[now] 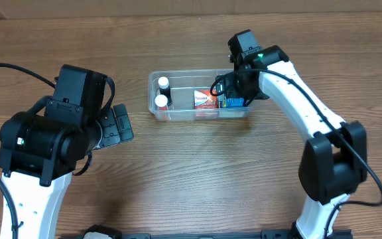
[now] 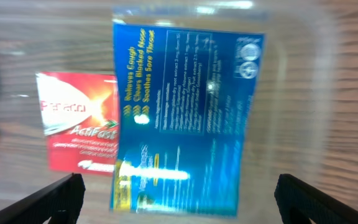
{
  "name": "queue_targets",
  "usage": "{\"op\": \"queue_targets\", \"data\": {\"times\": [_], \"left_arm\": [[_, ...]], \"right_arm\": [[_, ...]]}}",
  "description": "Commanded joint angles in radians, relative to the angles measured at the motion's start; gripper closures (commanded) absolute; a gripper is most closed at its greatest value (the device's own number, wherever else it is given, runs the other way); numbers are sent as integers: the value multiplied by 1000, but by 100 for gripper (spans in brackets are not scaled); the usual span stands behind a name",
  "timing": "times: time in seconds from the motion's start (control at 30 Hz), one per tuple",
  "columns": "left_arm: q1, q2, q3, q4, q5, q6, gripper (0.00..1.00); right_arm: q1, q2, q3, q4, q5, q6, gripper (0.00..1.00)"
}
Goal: Pack container
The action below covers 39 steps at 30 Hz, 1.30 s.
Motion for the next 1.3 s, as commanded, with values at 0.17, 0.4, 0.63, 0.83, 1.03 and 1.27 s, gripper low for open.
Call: {"op": "queue_targets", "data": {"times": [0.17,0.4,0.63,0.83,1.03,1.27], "left_arm": [[4,22,-5,167,-10,148,0],[4,113,-5,171,-13,153,0],[1,-2,-6,120,-7,162,0],[-51,-354,-207,206,10,152,0],[-51,-808,-534,280,-22,95,0],[-51,-943,-588,280,-21,95,0]], "right_arm": [[-88,-382,62,-13,20,-5,0],[-159,-432,62,-156,31,4,0],[-167,-642,58,-246,50,59,0],[-163,-911,-72,-277,50,81,0],[-163,-1269,-470,-225,39,120,0],[-163,-1313,-599,-253,24,140,0]]}}
